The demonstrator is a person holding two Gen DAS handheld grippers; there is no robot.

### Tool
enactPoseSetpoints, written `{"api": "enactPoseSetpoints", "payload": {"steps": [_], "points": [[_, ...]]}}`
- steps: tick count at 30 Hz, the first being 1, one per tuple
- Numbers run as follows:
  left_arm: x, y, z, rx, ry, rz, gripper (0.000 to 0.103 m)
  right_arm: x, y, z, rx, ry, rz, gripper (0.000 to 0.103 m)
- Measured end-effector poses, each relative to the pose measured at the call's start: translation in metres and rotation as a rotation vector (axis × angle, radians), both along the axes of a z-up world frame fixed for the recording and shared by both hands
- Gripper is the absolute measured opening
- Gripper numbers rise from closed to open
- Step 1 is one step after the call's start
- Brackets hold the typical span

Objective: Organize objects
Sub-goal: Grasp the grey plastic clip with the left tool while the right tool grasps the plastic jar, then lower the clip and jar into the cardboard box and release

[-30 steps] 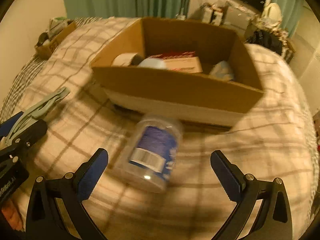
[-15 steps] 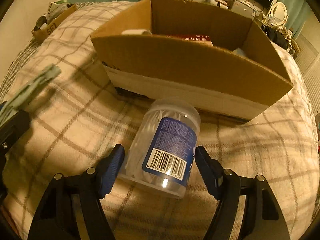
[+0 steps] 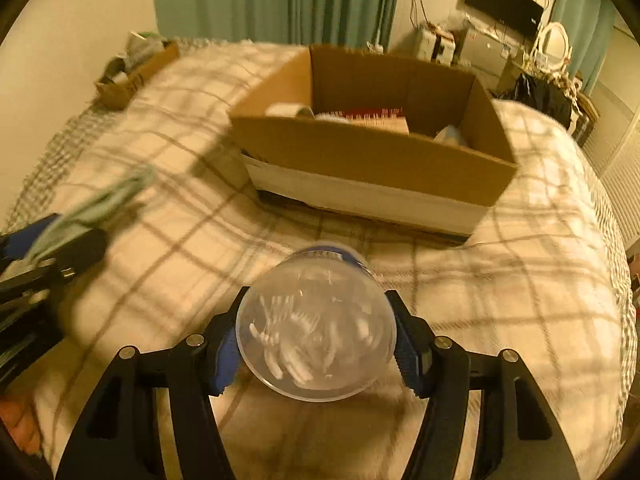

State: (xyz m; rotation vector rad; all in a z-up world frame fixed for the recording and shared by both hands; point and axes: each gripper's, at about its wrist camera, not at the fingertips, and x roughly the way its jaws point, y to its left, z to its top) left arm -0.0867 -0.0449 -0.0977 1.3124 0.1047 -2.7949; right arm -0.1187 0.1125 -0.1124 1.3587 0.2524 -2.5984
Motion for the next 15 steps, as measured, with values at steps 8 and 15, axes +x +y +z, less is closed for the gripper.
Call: {"api": "enactPoseSetpoints", "payload": {"steps": [8,15], "points": [[0.014,0.015,0.013,0.059,-0.009,-0.054,0.066,0.049,0.009,0.038,-0.017,0.083,0.057,0.061],[0.014,0.030,0.054,0.110,0.064,-0.118,0.066,0.058,0.023,0.086,-0.024,0.191,0.056,0.061]]}}
